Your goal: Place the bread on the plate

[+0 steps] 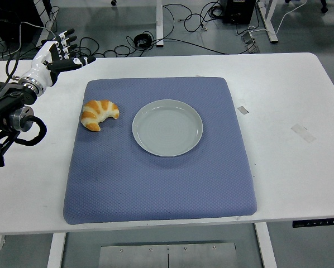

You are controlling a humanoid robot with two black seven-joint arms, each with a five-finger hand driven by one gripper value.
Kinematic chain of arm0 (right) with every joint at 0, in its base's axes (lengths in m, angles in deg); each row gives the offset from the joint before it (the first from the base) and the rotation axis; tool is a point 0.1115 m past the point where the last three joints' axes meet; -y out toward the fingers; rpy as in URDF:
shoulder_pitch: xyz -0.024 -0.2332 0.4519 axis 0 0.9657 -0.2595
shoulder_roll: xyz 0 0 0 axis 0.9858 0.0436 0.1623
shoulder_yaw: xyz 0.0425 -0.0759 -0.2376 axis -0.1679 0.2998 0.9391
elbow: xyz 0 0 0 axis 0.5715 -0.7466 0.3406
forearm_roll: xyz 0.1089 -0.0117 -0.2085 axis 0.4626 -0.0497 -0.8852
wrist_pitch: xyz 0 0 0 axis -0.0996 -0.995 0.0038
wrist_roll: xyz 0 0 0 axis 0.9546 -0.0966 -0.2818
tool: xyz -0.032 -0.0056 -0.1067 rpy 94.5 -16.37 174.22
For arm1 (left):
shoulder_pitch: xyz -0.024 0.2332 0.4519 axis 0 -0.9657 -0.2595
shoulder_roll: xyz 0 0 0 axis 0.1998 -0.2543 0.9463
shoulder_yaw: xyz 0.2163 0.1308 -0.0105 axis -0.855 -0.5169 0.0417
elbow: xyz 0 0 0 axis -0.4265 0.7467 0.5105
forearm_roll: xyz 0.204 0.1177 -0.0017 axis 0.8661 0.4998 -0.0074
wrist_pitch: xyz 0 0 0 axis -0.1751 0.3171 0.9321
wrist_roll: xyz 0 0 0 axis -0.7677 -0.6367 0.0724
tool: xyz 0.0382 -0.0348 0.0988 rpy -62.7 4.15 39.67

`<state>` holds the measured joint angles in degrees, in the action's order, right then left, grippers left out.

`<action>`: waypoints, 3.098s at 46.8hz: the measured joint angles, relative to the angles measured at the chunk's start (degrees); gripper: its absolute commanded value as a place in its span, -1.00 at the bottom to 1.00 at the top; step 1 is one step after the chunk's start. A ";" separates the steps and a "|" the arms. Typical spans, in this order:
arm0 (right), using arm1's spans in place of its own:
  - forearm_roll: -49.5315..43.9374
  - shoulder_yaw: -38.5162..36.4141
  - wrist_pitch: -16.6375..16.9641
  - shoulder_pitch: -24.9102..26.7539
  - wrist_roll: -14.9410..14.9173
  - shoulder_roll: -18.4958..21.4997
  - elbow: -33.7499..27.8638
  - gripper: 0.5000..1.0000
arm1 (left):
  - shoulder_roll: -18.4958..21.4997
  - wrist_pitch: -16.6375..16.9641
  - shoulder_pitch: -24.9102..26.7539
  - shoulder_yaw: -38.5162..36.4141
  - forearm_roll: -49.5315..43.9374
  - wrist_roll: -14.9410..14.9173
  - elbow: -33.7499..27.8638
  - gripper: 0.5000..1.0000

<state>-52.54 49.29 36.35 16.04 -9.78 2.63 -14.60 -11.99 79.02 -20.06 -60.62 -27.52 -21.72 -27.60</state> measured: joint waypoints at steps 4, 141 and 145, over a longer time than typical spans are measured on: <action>0.01 0.00 0.00 -0.01 -0.01 0.00 0.00 1.00 | -0.09 0.00 -0.14 -0.12 0.02 0.05 0.00 0.89; 0.01 0.00 0.01 -0.02 0.00 0.00 0.00 1.00 | 2.99 -10.60 21.31 -37.93 7.55 -7.21 -0.90 0.75; -0.01 0.00 0.01 -0.03 0.00 0.00 0.00 1.00 | 3.05 -11.52 21.92 -38.59 7.55 -7.72 -1.73 0.71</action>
<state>-52.55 49.29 36.36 16.01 -9.79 2.63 -14.60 -8.94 67.50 1.87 -99.21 -19.97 -29.44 -29.33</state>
